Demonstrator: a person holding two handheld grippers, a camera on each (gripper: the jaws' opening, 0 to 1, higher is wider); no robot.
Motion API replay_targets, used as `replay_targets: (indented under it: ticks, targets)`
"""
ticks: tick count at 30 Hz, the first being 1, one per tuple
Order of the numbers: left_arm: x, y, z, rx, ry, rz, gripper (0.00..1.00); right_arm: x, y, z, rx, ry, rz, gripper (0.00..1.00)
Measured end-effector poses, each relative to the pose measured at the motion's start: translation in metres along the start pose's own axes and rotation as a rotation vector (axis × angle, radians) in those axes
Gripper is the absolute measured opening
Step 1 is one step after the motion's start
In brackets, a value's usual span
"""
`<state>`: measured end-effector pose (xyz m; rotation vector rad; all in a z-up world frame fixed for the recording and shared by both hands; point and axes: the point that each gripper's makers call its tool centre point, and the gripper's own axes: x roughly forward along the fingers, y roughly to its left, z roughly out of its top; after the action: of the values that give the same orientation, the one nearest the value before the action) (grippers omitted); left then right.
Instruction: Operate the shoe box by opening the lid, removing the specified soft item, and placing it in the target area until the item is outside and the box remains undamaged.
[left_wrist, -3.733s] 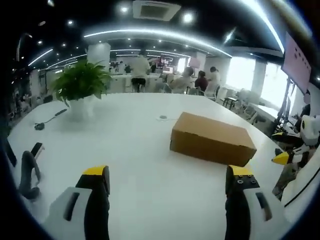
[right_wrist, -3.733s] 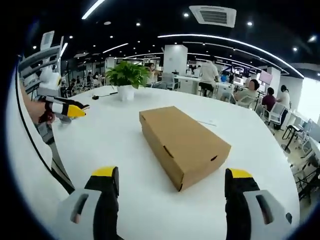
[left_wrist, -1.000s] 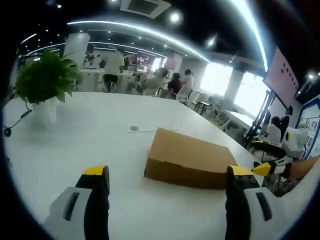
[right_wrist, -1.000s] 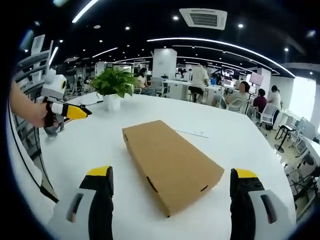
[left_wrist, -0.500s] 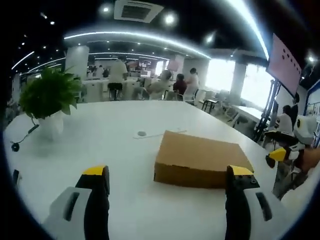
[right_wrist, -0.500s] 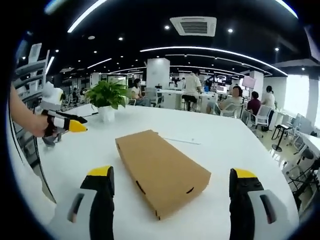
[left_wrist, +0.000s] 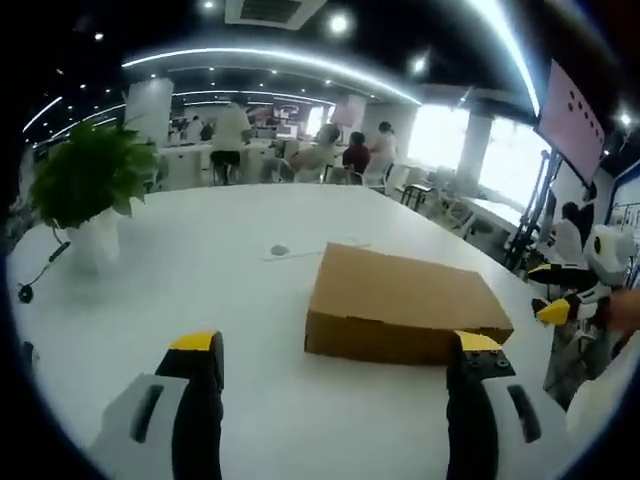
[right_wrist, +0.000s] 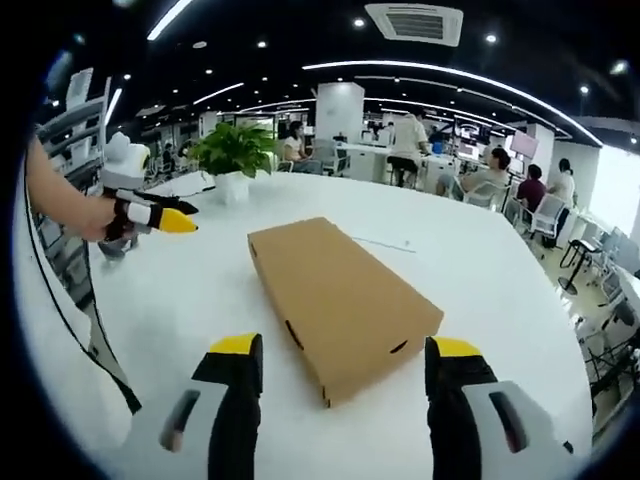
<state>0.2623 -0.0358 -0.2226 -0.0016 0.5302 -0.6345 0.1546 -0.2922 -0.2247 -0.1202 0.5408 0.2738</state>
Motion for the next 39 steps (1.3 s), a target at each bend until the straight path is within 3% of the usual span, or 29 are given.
replay_targets:
  ticks: [3, 6, 9, 10, 11, 12, 13, 15, 17, 19, 22, 23, 25, 28, 32, 33, 35, 37, 39]
  targets:
    - [0.005, 0.004, 0.004, 0.002, -0.003, -0.011, 0.97, 0.001, 0.006, 0.005, 0.000, -0.027, -0.011, 0.84]
    - [0.012, 0.008, -0.002, 0.030, 0.036, -0.017, 0.97, 0.003, 0.013, 0.003, -0.036, -0.001, -0.008, 0.86]
    - [0.016, 0.002, -0.010, 0.090, 0.084, -0.089, 0.99, 0.006, 0.027, 0.006, -0.009, -0.024, 0.064, 0.85]
    - [0.017, -0.001, -0.010, 0.086, 0.086, -0.114, 0.99, 0.006, 0.030, 0.006, 0.011, -0.023, 0.082, 0.84]
    - [0.016, -0.011, -0.008, 0.004, 0.088, -0.175, 0.99, 0.007, 0.032, 0.007, 0.029, -0.024, 0.089, 0.84]
    - [0.015, -0.014, -0.009, -0.015, 0.101, -0.193, 0.99, 0.007, 0.032, 0.007, 0.028, -0.025, 0.087, 0.85]
    - [0.014, -0.012, -0.015, 0.024, 0.162, -0.205, 0.99, 0.009, 0.033, 0.008, 0.021, -0.026, 0.078, 0.86]
    - [0.016, -0.013, -0.008, 0.121, 0.129, -0.219, 0.99, 0.011, 0.033, 0.007, 0.024, -0.020, 0.077, 0.91]
    - [0.017, -0.013, -0.009, 0.126, 0.147, -0.225, 0.99, 0.012, 0.032, 0.005, 0.034, -0.012, 0.068, 0.96]
    - [0.020, -0.015, -0.008, 0.133, 0.157, -0.246, 0.99, 0.014, 0.036, 0.007, 0.109, -0.034, 0.085, 1.00]
    - [0.024, -0.018, -0.004, 0.153, 0.141, -0.273, 0.99, 0.015, 0.041, 0.008, 0.147, -0.037, 0.117, 1.00]
    - [0.025, -0.021, 0.001, 0.170, 0.106, -0.287, 0.99, 0.015, 0.043, 0.008, 0.161, -0.034, 0.128, 1.00]
    - [0.029, -0.020, 0.007, 0.157, 0.093, -0.261, 0.99, 0.016, 0.046, 0.012, 0.190, -0.052, 0.141, 1.00]
    - [0.035, -0.018, 0.011, 0.136, 0.096, -0.257, 0.99, 0.016, 0.039, 0.012, 0.157, -0.049, 0.069, 1.00]
    - [0.042, -0.004, 0.009, 0.196, 0.132, -0.222, 0.99, 0.015, 0.029, 0.012, 0.094, -0.055, -0.025, 0.97]
    - [0.044, -0.001, 0.010, 0.199, 0.131, -0.228, 0.99, 0.013, 0.024, 0.014, 0.044, -0.069, -0.070, 0.96]
    - [0.048, -0.003, 0.007, 0.237, 0.152, -0.258, 0.99, 0.013, 0.020, 0.007, -0.001, -0.032, -0.108, 0.93]
    - [0.051, -0.004, 0.004, 0.269, 0.174, -0.252, 0.99, 0.014, 0.024, 0.007, 0.017, -0.041, -0.083, 0.91]
    - [0.054, -0.012, 0.013, 0.321, 0.132, -0.298, 0.88, 0.015, 0.036, 0.020, 0.084, -0.148, 0.004, 0.84]
